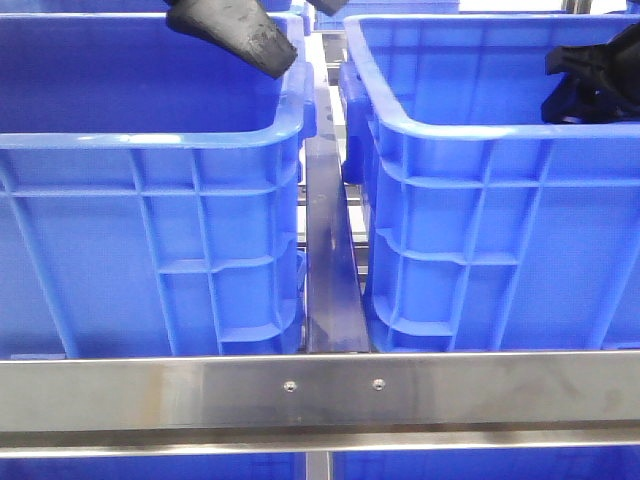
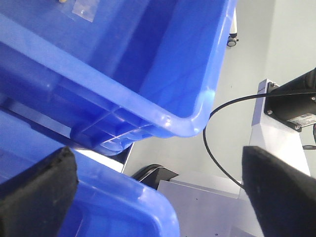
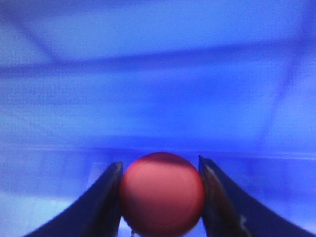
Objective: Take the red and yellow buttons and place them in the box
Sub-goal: 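Carry the red button with the right gripper down into the bin, then open the right gripper to drop the red button and lift away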
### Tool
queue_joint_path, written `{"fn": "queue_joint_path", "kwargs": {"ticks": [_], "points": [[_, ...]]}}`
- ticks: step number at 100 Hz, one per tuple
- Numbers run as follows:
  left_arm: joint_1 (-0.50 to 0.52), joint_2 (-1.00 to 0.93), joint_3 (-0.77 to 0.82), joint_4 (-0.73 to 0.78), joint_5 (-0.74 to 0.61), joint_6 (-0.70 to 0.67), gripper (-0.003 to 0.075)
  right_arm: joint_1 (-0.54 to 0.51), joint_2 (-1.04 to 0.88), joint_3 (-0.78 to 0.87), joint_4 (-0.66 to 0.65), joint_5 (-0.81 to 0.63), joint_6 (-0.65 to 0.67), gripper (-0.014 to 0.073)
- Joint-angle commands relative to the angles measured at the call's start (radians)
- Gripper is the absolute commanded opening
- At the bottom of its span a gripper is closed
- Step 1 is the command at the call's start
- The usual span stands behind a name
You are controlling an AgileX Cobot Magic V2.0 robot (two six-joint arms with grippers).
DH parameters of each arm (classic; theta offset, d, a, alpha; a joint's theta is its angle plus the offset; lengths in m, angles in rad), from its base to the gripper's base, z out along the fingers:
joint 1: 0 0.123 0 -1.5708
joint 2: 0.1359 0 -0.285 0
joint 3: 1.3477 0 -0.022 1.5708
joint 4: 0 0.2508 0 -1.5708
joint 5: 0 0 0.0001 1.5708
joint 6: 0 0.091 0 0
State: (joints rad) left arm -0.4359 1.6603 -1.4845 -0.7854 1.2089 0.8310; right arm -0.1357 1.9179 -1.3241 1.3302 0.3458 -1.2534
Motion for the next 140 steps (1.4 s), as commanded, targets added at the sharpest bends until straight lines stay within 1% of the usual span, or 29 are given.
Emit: {"fn": "queue_joint_path", "kwargs": {"ticks": [1,6,11,26,30,35,70,101,106,113,120,122,124,125,127,132,134,136,138,140], "points": [[-0.005,-0.042,-0.030,-0.062,-0.005,-0.006,0.0637,-0.003,-0.045,-0.031,0.017,-0.012,-0.007,0.0262],[-0.005,-0.042,-0.030,-0.062,-0.005,-0.006,0.0637,-0.003,-0.045,-0.031,0.017,-0.012,-0.007,0.0266],[-0.005,-0.042,-0.030,-0.062,-0.005,-0.006,0.0637,-0.003,-0.045,-0.031,0.017,-0.009,-0.007,0.0293],[-0.005,-0.042,-0.030,-0.062,-0.005,-0.006,0.0637,-0.003,-0.045,-0.031,0.017,0.011,-0.007,0.0500],[-0.005,-0.042,-0.030,-0.062,-0.005,-0.006,0.0637,-0.003,-0.045,-0.031,0.017,0.014,-0.007,0.0540],[-0.005,-0.042,-0.030,-0.062,-0.005,-0.006,0.0637,-0.003,-0.045,-0.031,0.017,0.018,-0.007,0.0563],[-0.005,-0.042,-0.030,-0.062,-0.005,-0.006,0.0637,-0.003,-0.085,-0.031,0.017,0.035,-0.007,0.0566],[-0.005,-0.042,-0.030,-0.062,-0.003,-0.006,0.0637,-0.004,-0.170,-0.031,0.017,0.158,0.007,0.0561],[-0.005,-0.042,-0.030,-0.062,-0.008,-0.006,0.0637,-0.004,-0.181,-0.031,0.017,0.173,0.019,0.0537],[-0.005,-0.042,-0.030,-0.062,-0.020,-0.006,0.0637,-0.004,-0.198,-0.030,0.017,0.190,0.042,0.0447],[-0.005,-0.042,-0.030,-0.062,-0.028,-0.006,0.0637,-0.004,-0.214,-0.027,0.011,0.218,0.058,0.0309],[-0.005,-0.042,-0.030,-0.062,-0.031,-0.006,0.0637,-0.005,-0.220,-0.026,0.011,0.229,0.058,0.0262],[-0.005,-0.042,-0.030,-0.062,-0.031,-0.006,0.0637,-0.005,-0.226,-0.022,0.008,0.247,0.058,0.0195],[-0.005,-0.042,-0.030,-0.062,-0.031,-0.006,0.0637,-0.005,-0.227,-0.022,0.008,0.247,0.058,0.0195],[-0.005,-0.042,-0.030,-0.062,-0.031,-0.006,0.0637,-0.005,-0.233,-0.017,0.006,0.261,0.058,0.0125],[-0.005,-0.042,-0.030,-0.062,-0.031,-0.006,0.0637,-0.005,-0.243,-0.009,0.001,0.285,0.058,0.0023],[-0.005,-0.042,-0.030,-0.062,-0.031,-0.006,0.0637,-0.005,-0.247,-0.001,-0.001,0.301,0.058,-0.0040],[-0.005,-0.042,-0.030,-0.062,-0.031,-0.006,0.0637,-0.005,-0.250,0.003,-0.002,0.307,0.058,-0.0070],[-0.005,-0.042,-0.030,-0.062,-0.033,-0.006,0.0637,-0.005,-0.257,0.012,-0.003,0.317,0.058,-0.0126],[-0.005,-0.042,-0.030,-0.062,-0.033,-0.006,0.0637,-0.005,-0.260,0.016,-0.003,0.320,0.058,-0.0119]]}}
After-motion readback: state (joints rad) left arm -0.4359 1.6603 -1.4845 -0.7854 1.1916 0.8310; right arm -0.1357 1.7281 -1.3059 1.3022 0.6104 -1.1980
